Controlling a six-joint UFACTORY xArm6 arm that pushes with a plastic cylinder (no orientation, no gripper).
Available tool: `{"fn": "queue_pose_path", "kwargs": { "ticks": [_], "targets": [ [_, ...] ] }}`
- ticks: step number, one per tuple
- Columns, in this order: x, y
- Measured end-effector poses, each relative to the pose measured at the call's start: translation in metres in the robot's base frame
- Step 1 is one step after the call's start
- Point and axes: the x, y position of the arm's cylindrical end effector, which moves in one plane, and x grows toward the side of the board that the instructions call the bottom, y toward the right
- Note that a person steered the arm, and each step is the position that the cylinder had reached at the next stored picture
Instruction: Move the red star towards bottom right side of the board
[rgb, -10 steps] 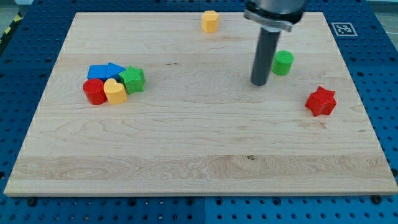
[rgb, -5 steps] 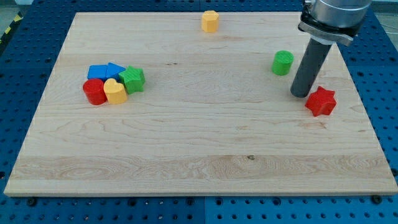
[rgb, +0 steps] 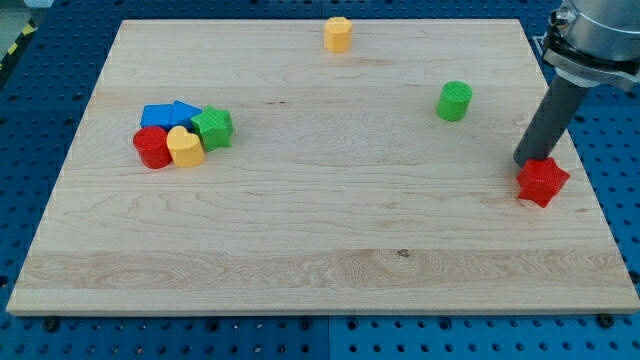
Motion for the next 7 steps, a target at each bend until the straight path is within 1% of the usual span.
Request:
{"fn": "queue_pose_path", "kwargs": {
  "ticks": [1,2,3,4,7],
  "targets": [
    [0.002,0.008],
    [0.020,0.008],
    [0.022,0.008],
    [0.036,0.008],
    [0.047,-0.005]
  ]
}}
